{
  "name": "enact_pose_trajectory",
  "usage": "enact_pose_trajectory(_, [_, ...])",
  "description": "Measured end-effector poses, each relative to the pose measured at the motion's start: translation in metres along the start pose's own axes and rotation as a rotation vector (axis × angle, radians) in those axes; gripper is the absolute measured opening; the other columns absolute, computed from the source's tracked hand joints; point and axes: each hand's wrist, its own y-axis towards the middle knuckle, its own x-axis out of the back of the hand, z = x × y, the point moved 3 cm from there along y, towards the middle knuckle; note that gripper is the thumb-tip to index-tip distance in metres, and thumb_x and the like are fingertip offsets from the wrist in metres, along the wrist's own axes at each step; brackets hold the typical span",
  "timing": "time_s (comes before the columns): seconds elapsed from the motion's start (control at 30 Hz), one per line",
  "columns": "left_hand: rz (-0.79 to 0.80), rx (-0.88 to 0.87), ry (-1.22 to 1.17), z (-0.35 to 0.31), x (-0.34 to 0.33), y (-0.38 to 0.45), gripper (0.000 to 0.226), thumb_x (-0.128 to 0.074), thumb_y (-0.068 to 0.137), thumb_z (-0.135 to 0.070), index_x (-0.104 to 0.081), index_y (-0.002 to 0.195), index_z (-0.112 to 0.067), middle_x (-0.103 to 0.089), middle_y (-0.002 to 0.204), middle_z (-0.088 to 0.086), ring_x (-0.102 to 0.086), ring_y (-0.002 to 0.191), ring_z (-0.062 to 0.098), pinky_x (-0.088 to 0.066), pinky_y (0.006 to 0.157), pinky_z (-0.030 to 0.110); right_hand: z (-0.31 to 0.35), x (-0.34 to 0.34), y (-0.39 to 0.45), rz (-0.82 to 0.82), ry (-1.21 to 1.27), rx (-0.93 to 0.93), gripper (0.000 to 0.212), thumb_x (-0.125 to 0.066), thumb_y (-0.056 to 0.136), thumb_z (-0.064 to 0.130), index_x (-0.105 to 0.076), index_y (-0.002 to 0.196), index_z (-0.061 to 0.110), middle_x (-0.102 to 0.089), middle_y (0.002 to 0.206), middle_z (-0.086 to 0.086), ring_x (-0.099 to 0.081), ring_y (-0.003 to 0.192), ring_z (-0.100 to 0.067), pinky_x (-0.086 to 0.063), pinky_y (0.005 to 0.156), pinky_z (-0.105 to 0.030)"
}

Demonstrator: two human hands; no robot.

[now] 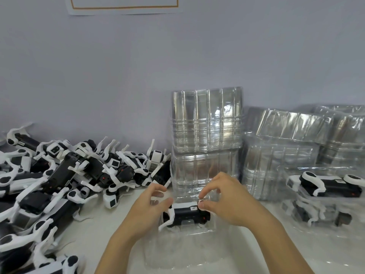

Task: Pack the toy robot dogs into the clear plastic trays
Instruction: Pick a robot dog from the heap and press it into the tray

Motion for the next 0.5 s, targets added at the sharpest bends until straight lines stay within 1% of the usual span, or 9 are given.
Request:
enact_pose_trajectory(0.03, [-0.008,0.010,-0.005,0.001,-0.001,0.000,0.020,-0.070,0.092,-0.036,-0.062,0.110,-0.036,-0.062,0.118,-0.012,-0.062,0.108,0.008,-0.045,0.085,0.024,0.004,0.002,-0.001,-0.002,0.005,0.021,0.011,-0.077,0.082,0.049,-0.074,0.088,0.041,-0.052,0.101,0.024,-0.050,0.095,0.002,-0.043,0.091,-0.027])
enact_pose_trajectory(0.1, [-0.010,0.020,-0.006,0.002,-0.001,0.001,0.019,-0.070,0.091,-0.038,-0.065,0.109,-0.036,-0.063,0.116,-0.011,-0.062,0.106,0.005,-0.044,0.081,0.021,0.015,0.001,-0.002,0.018,0.029,0.071,0.004,-0.076,0.086,0.041,-0.075,0.083,0.039,-0.061,0.082,0.018,-0.057,0.076,0.004,-0.043,0.068,-0.015])
enact_pose_trajectory(0.13, [-0.011,0.018,0.002,0.003,-0.001,0.001,0.018,-0.070,0.091,-0.038,-0.066,0.109,-0.036,-0.064,0.115,-0.011,-0.063,0.105,0.005,-0.044,0.080,0.020,0.022,-0.002,-0.003,0.045,0.039,0.102,0.006,-0.074,0.088,0.039,-0.076,0.083,0.037,-0.062,0.073,0.017,-0.058,0.068,0.007,-0.042,0.059,-0.014])
enact_pose_trajectory(0.17, [-0.013,0.015,0.008,0.003,0.000,0.001,0.017,-0.070,0.091,-0.038,-0.067,0.108,-0.035,-0.064,0.115,-0.011,-0.063,0.104,0.004,-0.044,0.079,0.019,0.030,-0.007,-0.003,0.075,0.047,0.134,0.009,-0.071,0.090,0.038,-0.077,0.084,0.034,-0.062,0.068,0.016,-0.057,0.061,0.005,-0.041,0.056,-0.014])
enact_pose_trajectory(0.23, [-0.014,0.009,0.008,0.004,0.000,0.002,0.017,-0.070,0.091,-0.037,-0.068,0.107,-0.034,-0.065,0.114,-0.009,-0.064,0.103,0.005,-0.044,0.079,0.019,0.042,-0.018,-0.005,0.152,0.055,0.169,0.020,-0.065,0.094,0.042,-0.076,0.080,0.033,-0.058,0.058,0.013,-0.052,0.051,-0.004,-0.040,0.053,-0.019])
enact_pose_trajectory(0.3, [-0.018,0.009,0.008,0.003,-0.001,0.002,0.016,-0.070,0.091,-0.036,-0.068,0.107,-0.033,-0.065,0.113,-0.009,-0.064,0.102,0.005,-0.044,0.078,0.019,0.047,-0.028,-0.007,0.241,0.036,0.155,0.043,-0.058,0.097,0.047,-0.067,0.057,0.034,-0.047,0.044,0.010,-0.039,0.041,-0.009,-0.034,0.049,-0.023])
enact_pose_trajectory(0.33, [-0.019,0.009,0.011,0.003,-0.001,0.002,0.016,-0.070,0.091,-0.036,-0.068,0.107,-0.034,-0.065,0.112,-0.009,-0.064,0.101,0.005,-0.044,0.078,0.019,0.048,-0.032,-0.008,0.274,0.011,0.131,0.052,-0.055,0.098,0.050,-0.061,0.050,0.032,-0.043,0.040,0.010,-0.036,0.038,-0.010,-0.032,0.047,-0.024])
enact_pose_trajectory(0.4, [-0.019,0.008,0.016,0.003,-0.001,0.002,0.016,-0.070,0.091,-0.037,-0.068,0.106,-0.034,-0.065,0.112,-0.010,-0.063,0.101,0.004,-0.043,0.077,0.019,0.047,-0.038,-0.009,0.303,-0.027,0.088,0.057,-0.050,0.099,0.055,-0.055,0.049,0.027,-0.041,0.037,0.008,-0.035,0.034,-0.009,-0.029,0.047,-0.025])
enact_pose_trajectory(0.5, [-0.026,0.000,0.028,0.002,-0.001,0.002,0.014,-0.069,0.091,-0.038,-0.068,0.105,-0.034,-0.065,0.110,-0.009,-0.063,0.098,0.003,-0.043,0.075,0.018,0.051,-0.044,-0.011,0.292,-0.087,0.084,0.059,-0.048,0.099,0.055,-0.051,0.052,0.021,-0.040,0.041,0.006,-0.039,0.033,-0.005,-0.029,0.048,-0.025])
